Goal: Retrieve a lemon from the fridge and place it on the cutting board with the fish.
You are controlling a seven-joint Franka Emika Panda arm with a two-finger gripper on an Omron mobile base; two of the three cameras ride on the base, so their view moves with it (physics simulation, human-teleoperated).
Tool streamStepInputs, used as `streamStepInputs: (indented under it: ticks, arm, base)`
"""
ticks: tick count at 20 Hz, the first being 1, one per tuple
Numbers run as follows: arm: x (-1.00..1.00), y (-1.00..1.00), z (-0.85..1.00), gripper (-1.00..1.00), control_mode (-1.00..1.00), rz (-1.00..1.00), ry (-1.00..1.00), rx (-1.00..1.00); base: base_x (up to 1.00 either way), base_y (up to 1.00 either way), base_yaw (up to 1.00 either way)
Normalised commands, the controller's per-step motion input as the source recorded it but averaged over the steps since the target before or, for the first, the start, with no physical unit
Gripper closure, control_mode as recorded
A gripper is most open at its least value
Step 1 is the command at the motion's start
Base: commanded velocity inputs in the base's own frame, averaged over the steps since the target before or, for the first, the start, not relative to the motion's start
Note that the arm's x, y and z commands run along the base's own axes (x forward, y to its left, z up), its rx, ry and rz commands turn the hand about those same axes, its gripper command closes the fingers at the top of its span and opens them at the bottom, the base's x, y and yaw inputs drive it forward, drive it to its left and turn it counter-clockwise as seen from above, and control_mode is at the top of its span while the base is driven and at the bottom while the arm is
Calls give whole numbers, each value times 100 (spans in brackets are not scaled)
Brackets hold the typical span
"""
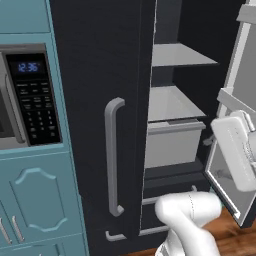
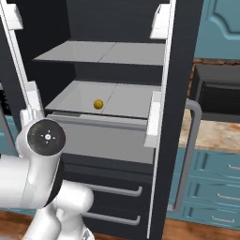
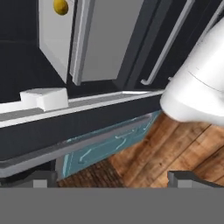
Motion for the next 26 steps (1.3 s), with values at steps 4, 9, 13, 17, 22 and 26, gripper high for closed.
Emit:
streamStepInputs:
  ticks: [4,9,13,17,22,26]
  arm:
    - [64,0,-40,-100,-100,-5,6,0]
    - [53,-5,-52,-100,-100,-3,7,0]
    - [2,1,-77,-100,-100,-1,11,11]
    - [0,25,-73,-100,-100,0,5,11]
    - [4,57,-68,-100,-100,0,1,8]
    - [16,45,-53,-100,-100,0,3,1]
  base:
    - [0,0,0]
    - [0,0,0]
    - [0,0,0]
    - [0,0,0]
    - [0,0,0]
    - [0,0,0]
